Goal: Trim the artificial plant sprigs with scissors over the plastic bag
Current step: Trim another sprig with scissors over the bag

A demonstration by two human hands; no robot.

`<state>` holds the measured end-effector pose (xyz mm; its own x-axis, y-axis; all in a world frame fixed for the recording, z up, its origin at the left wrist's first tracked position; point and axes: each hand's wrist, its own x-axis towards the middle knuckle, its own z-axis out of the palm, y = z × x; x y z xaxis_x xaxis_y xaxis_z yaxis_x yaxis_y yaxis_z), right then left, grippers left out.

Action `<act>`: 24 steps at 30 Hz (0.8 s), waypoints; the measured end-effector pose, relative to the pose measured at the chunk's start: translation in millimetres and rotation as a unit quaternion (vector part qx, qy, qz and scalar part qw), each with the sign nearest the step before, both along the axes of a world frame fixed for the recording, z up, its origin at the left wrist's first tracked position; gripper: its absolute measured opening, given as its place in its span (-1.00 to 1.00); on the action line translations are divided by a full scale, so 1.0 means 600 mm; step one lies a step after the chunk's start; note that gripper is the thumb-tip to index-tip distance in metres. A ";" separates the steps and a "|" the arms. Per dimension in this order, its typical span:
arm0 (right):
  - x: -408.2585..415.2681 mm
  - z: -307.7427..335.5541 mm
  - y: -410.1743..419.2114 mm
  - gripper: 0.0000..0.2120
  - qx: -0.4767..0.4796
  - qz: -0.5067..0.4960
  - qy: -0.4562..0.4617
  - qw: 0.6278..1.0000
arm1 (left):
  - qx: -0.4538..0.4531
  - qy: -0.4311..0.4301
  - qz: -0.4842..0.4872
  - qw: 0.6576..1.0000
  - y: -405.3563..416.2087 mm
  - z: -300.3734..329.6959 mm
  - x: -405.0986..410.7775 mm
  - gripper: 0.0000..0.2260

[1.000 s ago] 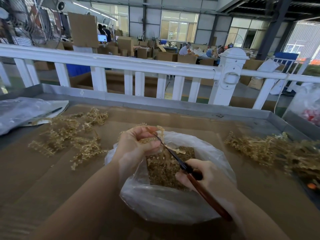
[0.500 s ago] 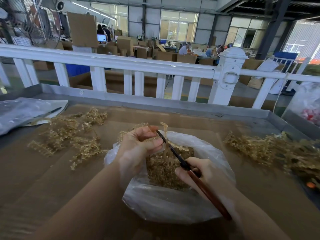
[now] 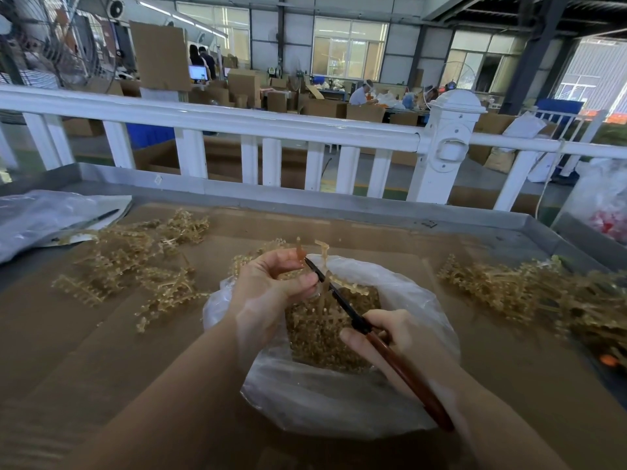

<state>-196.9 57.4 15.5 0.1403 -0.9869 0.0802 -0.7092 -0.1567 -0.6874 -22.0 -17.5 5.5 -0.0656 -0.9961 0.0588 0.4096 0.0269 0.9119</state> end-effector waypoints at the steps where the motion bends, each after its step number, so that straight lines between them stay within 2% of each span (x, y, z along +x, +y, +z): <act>1: 0.000 -0.001 -0.001 -0.71 0.001 -0.002 0.000 1.000 | 0.000 -0.001 0.003 1.000 0.000 0.000 0.000 -0.70; 8: 0.000 -0.006 -0.003 -0.64 -0.004 -0.002 -0.010 1.000 | -0.001 0.009 0.020 1.000 0.004 -0.005 -0.002 -0.73; 18: 0.000 -0.009 -0.006 -0.42 0.003 0.016 -0.042 0.999 | -0.009 -0.061 -0.003 0.998 0.006 0.002 0.003 -0.70; 24: -0.005 -0.019 -0.014 -0.52 -0.007 0.007 -0.029 1.000 | 0.009 -0.048 0.009 0.999 0.004 0.001 -0.001 -0.62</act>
<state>-200.1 49.1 3.9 0.1496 -0.9834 0.1026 -0.6659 -0.1769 -0.7248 -22.6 -15.3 6.1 -0.0526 -0.9980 0.0345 0.3204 0.0158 0.9472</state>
